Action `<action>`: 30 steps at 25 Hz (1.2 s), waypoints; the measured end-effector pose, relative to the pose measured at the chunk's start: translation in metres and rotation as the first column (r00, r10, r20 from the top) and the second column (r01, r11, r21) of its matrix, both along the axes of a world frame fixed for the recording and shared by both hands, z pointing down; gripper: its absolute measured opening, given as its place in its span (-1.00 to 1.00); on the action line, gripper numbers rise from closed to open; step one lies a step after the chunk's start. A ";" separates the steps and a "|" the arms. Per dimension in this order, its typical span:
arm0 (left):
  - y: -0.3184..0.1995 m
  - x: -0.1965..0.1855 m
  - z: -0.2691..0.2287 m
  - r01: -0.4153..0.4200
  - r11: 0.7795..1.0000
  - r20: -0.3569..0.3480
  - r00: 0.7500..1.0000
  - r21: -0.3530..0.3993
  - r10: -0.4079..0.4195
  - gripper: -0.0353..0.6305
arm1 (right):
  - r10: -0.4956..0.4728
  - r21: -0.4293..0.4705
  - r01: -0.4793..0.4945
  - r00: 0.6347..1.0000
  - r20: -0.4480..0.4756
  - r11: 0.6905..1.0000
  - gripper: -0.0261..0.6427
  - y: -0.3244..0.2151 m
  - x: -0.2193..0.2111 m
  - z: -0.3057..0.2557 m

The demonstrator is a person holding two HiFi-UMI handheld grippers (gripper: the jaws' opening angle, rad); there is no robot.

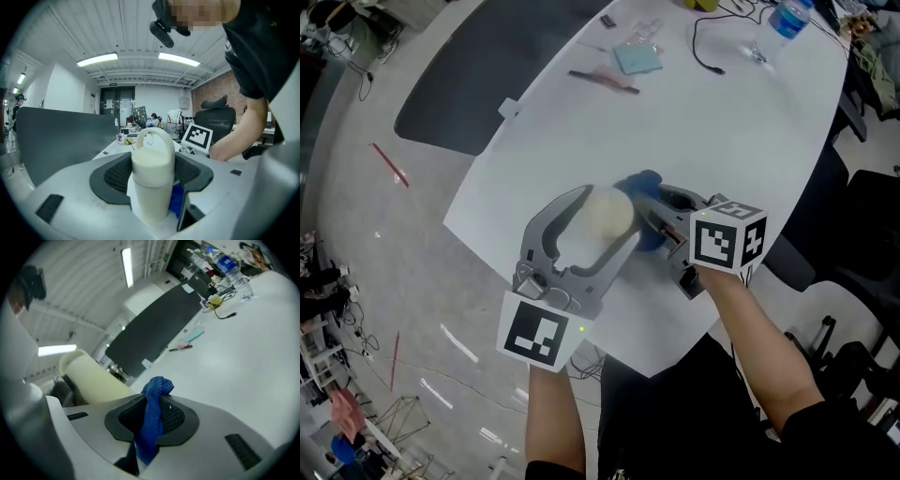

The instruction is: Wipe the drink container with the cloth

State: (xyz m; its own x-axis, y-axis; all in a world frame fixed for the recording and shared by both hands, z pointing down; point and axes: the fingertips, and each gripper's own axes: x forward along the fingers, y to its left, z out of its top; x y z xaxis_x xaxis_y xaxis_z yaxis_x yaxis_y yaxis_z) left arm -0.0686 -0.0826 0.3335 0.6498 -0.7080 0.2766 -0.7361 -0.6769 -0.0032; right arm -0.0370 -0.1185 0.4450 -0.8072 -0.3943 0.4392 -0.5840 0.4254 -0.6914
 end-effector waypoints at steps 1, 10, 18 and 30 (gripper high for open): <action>0.000 0.000 0.000 0.001 1.000 -0.002 1.000 0.002 -0.001 -0.06 | -0.031 0.008 0.031 0.997 -0.069 0.999 -0.75 0.002 0.001 0.009; -0.001 -0.005 -0.002 0.163 0.985 0.065 0.984 0.052 -0.166 -0.05 | -0.053 0.044 0.060 0.987 -0.149 0.997 -0.75 0.003 0.001 0.015; 0.002 -0.017 -0.007 0.592 0.805 -0.008 0.806 0.047 -0.592 0.03 | -0.040 0.052 0.047 0.991 -0.131 0.998 -0.75 0.004 0.001 0.014; -0.008 -0.005 -0.013 0.392 0.917 0.068 0.915 0.073 -0.397 -0.05 | -0.019 0.083 0.027 0.994 -0.103 0.996 -0.75 0.005 0.002 0.002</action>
